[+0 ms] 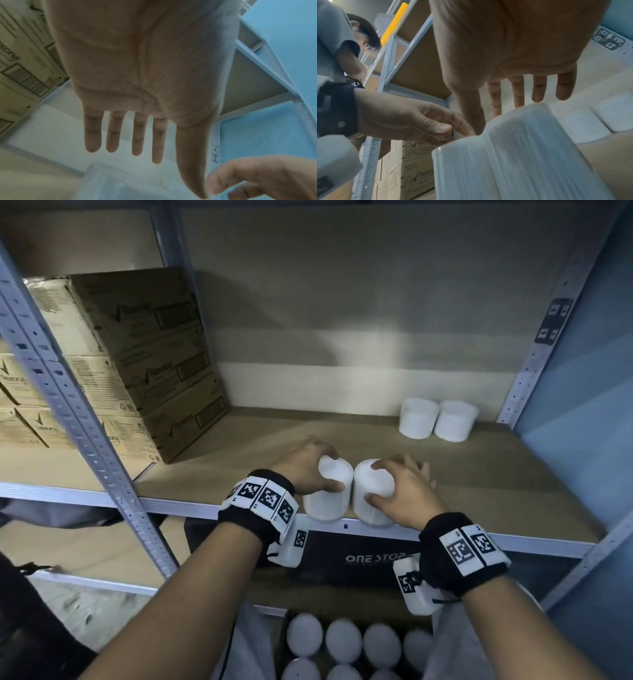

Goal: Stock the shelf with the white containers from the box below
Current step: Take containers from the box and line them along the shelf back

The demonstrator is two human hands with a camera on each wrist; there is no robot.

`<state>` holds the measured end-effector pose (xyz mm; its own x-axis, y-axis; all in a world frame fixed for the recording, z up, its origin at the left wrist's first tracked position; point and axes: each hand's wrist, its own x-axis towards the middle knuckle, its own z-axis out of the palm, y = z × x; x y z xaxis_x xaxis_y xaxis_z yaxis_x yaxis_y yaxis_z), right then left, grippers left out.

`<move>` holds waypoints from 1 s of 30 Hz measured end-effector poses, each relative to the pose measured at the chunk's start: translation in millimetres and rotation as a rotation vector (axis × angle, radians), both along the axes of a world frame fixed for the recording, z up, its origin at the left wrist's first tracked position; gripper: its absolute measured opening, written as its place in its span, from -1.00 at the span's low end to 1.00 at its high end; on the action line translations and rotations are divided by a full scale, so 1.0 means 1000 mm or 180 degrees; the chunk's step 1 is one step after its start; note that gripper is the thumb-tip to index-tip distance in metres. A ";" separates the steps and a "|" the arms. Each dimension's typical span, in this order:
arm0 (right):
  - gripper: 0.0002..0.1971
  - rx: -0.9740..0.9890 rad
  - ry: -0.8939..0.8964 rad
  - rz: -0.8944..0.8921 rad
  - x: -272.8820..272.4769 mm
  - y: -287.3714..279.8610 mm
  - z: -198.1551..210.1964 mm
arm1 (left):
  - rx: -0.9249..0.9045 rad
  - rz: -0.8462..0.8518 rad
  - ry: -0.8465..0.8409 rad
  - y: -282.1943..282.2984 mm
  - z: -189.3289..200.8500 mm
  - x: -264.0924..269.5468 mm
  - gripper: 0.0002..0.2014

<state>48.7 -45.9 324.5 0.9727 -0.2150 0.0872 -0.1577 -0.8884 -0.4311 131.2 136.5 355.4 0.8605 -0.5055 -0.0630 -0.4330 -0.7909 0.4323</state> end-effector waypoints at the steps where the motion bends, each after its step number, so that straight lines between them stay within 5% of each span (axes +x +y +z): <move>1: -0.54 -0.0012 -0.0092 0.0028 -0.002 0.001 0.001 | -0.0005 -0.0031 -0.0095 0.000 0.002 -0.003 -0.46; 10: -0.75 -0.0136 -0.0176 0.0405 -0.004 0.001 0.006 | 0.0208 -0.0037 -0.0248 -0.003 -0.001 -0.020 -0.72; 30: -0.72 0.0064 -0.0427 0.0273 0.086 -0.032 -0.008 | -0.0213 0.0227 -0.0415 -0.051 -0.021 0.069 -0.65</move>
